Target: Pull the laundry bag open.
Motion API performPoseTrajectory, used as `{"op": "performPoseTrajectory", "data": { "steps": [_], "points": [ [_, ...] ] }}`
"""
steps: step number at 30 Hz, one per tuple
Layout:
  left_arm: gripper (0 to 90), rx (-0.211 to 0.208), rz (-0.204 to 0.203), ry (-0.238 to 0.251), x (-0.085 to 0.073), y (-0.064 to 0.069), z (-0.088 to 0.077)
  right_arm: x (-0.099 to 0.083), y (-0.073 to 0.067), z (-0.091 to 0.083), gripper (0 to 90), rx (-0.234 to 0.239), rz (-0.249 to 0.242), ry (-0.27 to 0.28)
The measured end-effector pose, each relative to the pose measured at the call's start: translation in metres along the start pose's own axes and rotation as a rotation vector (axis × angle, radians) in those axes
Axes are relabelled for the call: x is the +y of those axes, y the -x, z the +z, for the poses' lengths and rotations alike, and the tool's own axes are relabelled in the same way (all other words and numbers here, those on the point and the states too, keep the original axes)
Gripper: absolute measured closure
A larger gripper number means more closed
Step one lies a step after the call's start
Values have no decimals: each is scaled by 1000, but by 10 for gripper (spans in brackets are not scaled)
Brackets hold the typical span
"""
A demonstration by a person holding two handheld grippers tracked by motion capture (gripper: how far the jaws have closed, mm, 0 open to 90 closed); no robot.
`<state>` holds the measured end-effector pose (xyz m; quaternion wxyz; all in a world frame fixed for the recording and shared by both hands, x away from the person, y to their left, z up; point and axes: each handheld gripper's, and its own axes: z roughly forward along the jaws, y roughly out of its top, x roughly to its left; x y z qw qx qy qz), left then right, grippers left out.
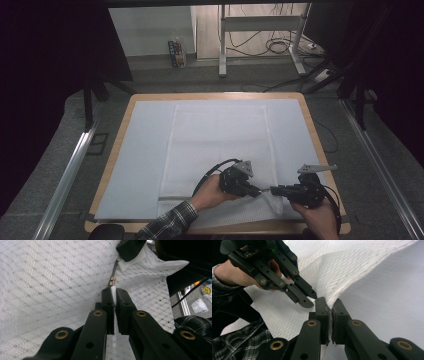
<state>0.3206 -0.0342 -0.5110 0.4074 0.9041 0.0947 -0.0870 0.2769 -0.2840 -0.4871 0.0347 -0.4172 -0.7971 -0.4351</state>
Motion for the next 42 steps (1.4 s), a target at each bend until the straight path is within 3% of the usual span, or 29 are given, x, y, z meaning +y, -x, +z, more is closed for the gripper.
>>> {"op": "performPoseTrajectory", "data": {
  "steps": [17,19,29,33,42],
  "points": [
    [872,-22,-8,0,-9,-3,-6,-2,-1,0,854,-48,-7,-20],
    [872,-34,-20,12,-10,-4,-7,-2,1,-1,854,-28,2,-14],
    [872,-12,-5,-20,-13,-3,-11,-2,-2,1,854,-51,-15,-25],
    [872,-15,-30,-11,-18,-6,-16,-3,2,-3,854,-58,-1,-17],
    [872,-12,-30,-17,-23,-5,-21,-3,1,-2,854,-58,-6,-20]
  ]
}}
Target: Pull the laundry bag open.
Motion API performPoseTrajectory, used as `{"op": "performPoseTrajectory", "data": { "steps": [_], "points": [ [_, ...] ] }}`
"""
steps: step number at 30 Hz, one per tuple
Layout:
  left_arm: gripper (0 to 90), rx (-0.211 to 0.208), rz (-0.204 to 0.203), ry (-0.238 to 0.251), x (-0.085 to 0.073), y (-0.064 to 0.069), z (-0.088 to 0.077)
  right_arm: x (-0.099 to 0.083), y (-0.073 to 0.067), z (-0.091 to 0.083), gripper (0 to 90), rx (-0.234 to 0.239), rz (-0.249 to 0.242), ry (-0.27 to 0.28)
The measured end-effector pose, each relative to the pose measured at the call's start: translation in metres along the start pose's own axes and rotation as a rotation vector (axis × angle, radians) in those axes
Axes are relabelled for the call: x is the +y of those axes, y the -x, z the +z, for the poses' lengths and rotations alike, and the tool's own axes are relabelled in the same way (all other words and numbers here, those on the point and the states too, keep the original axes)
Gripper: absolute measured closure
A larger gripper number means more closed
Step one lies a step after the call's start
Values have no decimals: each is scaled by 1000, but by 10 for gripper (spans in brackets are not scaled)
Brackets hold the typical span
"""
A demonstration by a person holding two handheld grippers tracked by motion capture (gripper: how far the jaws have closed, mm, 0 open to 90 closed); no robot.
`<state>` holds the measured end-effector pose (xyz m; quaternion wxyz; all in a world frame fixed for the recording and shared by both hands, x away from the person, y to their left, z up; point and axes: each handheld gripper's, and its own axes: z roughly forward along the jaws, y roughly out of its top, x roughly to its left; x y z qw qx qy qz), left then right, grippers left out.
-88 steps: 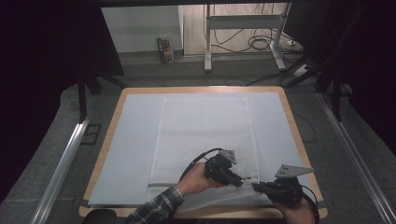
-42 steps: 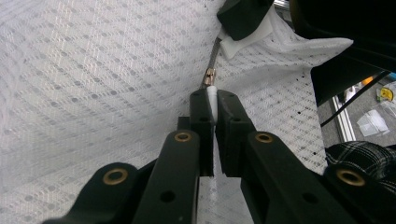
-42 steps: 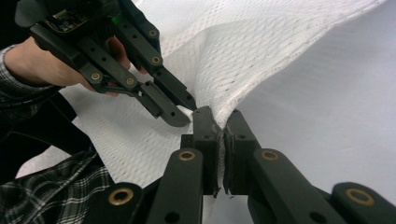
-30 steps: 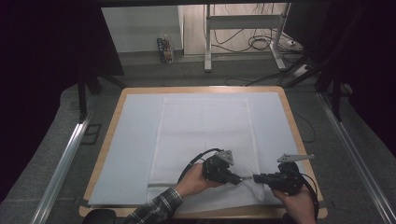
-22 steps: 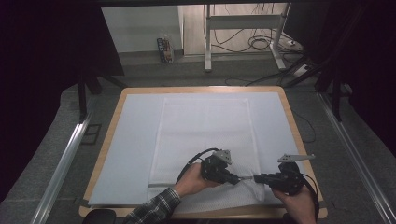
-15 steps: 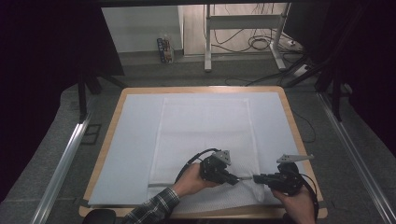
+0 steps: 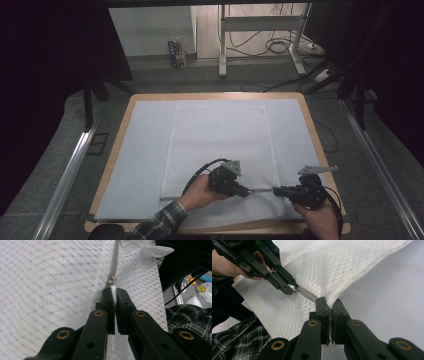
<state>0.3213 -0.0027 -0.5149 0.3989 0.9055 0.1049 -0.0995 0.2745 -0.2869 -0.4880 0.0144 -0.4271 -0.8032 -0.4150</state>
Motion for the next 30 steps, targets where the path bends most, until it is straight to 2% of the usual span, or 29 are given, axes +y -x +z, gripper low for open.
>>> {"op": "performPoseTrajectory", "data": {
  "steps": [14,16,21,30],
  "points": [
    [872,4,-6,2,-10,0,-9,0,0,0,854,3,-2,-5],
    [872,13,-5,-8,-11,0,-9,-1,0,0,854,-10,-3,-9],
    [872,8,-23,8,-17,-2,-15,-2,3,-2,854,-4,11,2],
    [872,12,-27,7,-23,-2,-20,-2,3,-2,854,-5,9,5]
  ]
}}
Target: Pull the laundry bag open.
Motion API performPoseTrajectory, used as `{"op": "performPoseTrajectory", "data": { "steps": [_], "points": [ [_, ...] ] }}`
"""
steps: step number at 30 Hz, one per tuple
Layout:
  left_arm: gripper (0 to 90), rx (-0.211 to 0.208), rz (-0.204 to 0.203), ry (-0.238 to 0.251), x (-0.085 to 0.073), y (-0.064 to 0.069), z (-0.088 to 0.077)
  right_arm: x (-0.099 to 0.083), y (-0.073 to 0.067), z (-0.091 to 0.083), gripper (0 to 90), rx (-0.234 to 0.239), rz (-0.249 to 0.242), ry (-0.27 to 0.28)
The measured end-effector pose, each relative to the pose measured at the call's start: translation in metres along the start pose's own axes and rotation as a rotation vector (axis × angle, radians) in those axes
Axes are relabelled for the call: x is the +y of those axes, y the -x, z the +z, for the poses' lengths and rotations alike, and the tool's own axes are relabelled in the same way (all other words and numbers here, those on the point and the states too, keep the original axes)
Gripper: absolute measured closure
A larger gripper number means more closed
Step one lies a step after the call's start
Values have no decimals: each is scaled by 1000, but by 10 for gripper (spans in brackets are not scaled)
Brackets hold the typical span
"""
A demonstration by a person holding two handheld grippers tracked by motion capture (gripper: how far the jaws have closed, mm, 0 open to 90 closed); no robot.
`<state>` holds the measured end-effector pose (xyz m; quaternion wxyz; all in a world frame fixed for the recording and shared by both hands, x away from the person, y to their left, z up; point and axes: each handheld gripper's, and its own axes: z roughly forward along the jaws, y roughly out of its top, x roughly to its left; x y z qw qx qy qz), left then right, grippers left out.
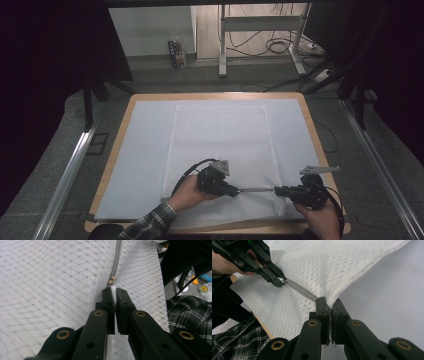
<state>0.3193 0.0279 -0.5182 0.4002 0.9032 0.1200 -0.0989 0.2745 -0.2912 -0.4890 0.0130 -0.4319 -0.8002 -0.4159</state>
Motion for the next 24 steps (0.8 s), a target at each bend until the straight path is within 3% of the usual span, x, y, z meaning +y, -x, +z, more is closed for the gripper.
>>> {"op": "performPoseTrajectory", "data": {
  "steps": [24],
  "points": [
    [872,10,-8,-11,-11,1,-14,0,-1,1,854,-16,-3,-5]
  ]
}}
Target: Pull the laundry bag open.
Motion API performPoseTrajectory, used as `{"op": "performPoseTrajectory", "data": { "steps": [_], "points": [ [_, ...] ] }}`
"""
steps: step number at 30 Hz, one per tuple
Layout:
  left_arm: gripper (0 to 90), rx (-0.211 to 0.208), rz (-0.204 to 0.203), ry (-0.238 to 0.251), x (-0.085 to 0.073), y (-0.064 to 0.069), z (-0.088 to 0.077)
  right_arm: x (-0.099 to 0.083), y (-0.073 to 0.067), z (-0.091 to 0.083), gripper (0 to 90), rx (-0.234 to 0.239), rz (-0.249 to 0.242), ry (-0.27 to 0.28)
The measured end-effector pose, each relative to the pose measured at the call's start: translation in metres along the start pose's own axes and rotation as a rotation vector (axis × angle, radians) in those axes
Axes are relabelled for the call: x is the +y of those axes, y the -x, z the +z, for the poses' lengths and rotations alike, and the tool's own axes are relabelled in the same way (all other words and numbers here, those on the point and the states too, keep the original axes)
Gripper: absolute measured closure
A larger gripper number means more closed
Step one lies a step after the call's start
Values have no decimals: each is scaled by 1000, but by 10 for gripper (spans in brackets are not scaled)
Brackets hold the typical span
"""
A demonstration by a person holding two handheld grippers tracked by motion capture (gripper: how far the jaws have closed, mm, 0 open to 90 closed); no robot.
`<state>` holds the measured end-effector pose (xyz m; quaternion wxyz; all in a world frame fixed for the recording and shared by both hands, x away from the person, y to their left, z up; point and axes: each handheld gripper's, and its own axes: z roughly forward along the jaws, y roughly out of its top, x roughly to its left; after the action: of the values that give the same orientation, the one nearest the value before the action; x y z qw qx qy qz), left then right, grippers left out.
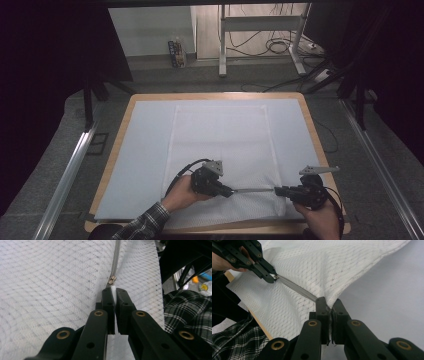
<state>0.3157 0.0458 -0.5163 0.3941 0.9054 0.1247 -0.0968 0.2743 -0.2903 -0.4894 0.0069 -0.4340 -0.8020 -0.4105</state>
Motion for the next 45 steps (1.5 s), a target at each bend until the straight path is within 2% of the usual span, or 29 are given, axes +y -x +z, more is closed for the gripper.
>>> {"op": "performPoseTrajectory", "data": {
  "steps": [17,21,27,29,31,45],
  "points": [
    [873,15,-8,3,-10,2,-11,0,0,1,854,-15,-6,-13],
    [873,17,-23,11,-15,1,-15,0,0,0,854,-12,2,-11],
    [873,11,-25,14,-19,2,-16,0,-1,2,854,-12,-4,-19],
    [873,19,-27,7,-20,2,-17,0,-1,2,854,-23,-4,-22],
    [873,14,-44,21,-22,1,-19,0,1,1,854,-20,4,-20],
    [873,31,-68,19,-38,2,-32,-1,1,-1,854,-37,-1,-15]
  ]
}}
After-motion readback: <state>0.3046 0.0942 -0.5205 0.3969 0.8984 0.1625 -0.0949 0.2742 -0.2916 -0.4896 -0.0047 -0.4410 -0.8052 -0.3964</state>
